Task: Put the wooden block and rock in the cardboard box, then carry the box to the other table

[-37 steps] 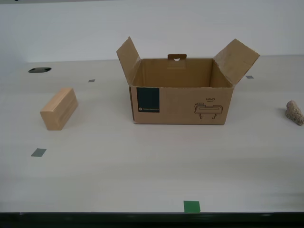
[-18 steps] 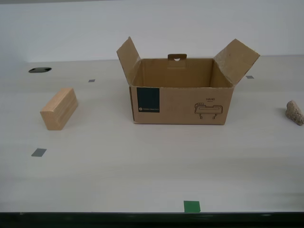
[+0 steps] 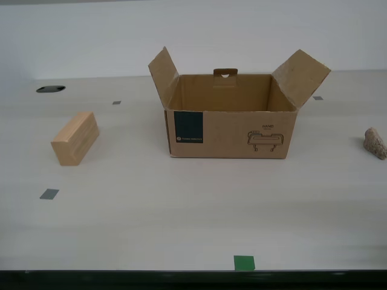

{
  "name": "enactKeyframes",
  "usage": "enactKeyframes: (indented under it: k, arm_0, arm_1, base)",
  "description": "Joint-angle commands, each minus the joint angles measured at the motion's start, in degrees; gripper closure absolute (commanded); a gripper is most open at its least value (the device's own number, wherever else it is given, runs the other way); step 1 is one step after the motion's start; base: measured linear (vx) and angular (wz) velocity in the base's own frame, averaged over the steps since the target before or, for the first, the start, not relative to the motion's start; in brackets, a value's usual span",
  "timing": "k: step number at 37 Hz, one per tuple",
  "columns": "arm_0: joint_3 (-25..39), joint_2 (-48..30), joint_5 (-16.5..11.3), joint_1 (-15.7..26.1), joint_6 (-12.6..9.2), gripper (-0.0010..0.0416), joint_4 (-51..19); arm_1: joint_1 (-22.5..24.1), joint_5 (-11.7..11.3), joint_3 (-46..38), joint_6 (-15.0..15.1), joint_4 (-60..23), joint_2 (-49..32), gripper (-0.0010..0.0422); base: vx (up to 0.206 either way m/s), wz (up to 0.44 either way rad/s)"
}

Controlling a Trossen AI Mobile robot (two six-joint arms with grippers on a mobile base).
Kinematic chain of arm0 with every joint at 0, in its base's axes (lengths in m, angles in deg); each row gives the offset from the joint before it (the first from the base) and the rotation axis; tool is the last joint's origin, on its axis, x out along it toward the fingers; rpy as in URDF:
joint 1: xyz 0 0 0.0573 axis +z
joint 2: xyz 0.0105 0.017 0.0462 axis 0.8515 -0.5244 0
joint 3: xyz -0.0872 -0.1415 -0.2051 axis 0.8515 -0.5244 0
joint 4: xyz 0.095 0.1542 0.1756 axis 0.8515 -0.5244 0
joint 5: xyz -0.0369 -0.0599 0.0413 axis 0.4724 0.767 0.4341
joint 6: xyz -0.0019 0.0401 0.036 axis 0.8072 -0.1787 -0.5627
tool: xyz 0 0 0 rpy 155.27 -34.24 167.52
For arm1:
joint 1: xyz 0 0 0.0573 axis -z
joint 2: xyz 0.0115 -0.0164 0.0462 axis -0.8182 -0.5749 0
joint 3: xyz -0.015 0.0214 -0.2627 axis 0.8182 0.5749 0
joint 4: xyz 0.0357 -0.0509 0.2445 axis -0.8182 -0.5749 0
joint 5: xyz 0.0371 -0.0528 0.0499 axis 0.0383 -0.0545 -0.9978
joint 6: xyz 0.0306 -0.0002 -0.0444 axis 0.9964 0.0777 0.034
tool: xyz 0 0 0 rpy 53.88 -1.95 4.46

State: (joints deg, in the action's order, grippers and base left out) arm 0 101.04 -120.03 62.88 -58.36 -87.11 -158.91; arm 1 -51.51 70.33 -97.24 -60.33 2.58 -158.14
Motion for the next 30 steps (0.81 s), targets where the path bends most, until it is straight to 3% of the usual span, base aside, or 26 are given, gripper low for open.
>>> enactKeyframes:
  k: [1,6,13,19,30]
  arm_0:
    - [-0.28,0.0,0.28,0.04,1.95,0.0403,0.13]
    - [-1.97,0.0,0.28,0.04,2.56,0.0395,0.31]
    - [-5.2,0.0,0.28,0.04,2.54,0.034,0.48]
    - [-6.8,0.0,0.31,0.04,2.36,0.0268,1.6]
    - [-4.57,0.0,0.31,0.04,2.16,0.0097,1.31]
  arm_1:
    - [0.04,-0.04,-0.04,0.31,0.04,0.0,0.0407]
    - [0.04,-0.04,-0.04,1.49,0.02,0.0,0.0368]
    - [0.04,-0.02,-0.04,1.03,0.09,0.0,0.0292]
    - [0.04,-0.02,-0.04,0.42,0.0,0.0,0.0227]
    - [0.04,-0.02,-0.04,-0.26,-0.04,0.0,0.0126]
  base:
    - [0.0,0.0]
    - [0.0,0.0]
    - [0.0,0.0]
    - [0.0,0.0]
    - [0.0,0.0]
